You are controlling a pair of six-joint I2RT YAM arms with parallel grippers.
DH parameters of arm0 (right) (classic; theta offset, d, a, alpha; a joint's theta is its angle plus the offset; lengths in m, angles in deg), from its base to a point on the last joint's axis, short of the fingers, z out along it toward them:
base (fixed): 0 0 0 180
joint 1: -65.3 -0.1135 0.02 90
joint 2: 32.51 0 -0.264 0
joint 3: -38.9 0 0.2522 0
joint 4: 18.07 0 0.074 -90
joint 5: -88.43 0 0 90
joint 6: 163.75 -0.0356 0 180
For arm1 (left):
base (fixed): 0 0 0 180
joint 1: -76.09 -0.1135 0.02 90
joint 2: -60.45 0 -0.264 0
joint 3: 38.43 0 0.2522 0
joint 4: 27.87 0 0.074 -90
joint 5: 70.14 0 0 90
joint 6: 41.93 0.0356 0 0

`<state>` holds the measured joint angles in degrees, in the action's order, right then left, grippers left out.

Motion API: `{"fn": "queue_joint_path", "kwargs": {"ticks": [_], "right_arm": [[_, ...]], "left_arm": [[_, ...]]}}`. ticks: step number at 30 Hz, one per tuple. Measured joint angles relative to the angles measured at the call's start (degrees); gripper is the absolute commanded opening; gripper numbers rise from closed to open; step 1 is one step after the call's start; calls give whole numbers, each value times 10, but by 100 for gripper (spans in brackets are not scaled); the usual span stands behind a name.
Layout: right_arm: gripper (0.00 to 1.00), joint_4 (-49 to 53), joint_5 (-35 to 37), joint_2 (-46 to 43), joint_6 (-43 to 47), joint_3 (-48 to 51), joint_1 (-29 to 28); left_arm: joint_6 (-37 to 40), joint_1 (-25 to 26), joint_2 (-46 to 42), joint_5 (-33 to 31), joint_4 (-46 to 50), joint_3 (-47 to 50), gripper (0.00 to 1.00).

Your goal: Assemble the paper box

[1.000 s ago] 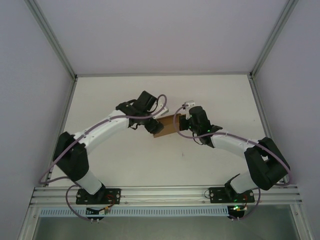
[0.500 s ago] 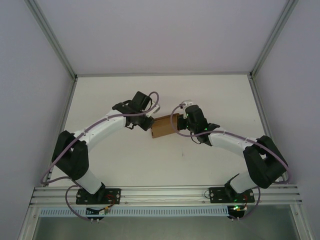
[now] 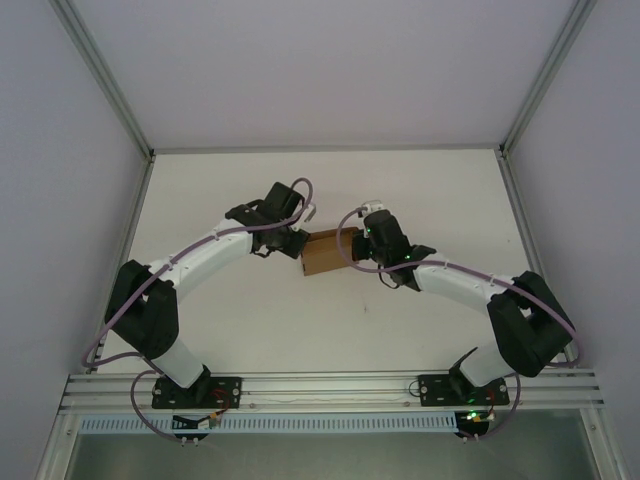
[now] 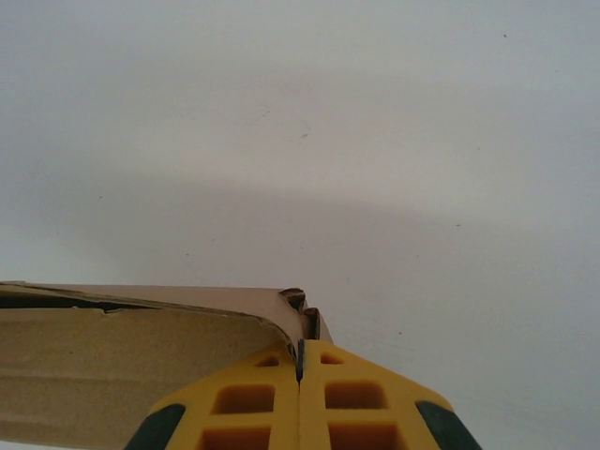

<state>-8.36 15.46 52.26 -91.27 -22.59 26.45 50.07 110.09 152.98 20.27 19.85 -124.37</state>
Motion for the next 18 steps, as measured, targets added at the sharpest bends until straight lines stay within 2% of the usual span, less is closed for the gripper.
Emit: {"fn": "queue_joint_path", "kwargs": {"ticks": [8, 18], "right_arm": [[0, 59, 96, 4, -86, -23, -55], [0, 72, 126, 6, -122, -27, -65]], "left_arm": [[-200, 17, 0, -45, 5, -2, 0], [-285, 39, 4, -106, 19, -8, 0]]}}
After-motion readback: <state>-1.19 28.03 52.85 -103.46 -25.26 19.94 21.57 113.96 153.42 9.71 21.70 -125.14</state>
